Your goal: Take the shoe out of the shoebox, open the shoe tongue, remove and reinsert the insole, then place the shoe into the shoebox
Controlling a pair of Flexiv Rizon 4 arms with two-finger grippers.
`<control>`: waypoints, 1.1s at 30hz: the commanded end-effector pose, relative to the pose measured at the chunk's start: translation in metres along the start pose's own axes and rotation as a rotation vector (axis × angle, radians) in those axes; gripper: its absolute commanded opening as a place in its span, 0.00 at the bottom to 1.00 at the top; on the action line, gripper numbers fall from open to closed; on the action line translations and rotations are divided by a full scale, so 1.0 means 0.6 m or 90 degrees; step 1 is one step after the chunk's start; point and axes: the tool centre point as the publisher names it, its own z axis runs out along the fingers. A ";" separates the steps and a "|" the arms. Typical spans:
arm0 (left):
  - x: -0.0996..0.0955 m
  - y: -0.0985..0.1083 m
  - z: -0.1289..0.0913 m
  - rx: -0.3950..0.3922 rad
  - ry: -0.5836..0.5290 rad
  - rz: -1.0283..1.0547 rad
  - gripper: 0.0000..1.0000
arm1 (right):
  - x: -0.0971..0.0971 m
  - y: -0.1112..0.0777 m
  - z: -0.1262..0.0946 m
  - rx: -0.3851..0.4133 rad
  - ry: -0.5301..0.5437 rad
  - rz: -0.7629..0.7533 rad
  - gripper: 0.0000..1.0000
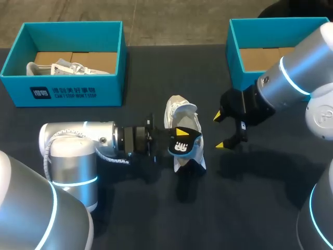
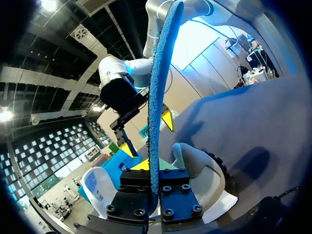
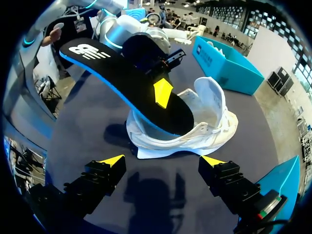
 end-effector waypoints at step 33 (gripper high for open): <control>-0.009 0.032 0.011 -0.041 0.001 -0.019 0.30 | 0.022 -0.016 0.007 -0.007 0.007 0.014 1.00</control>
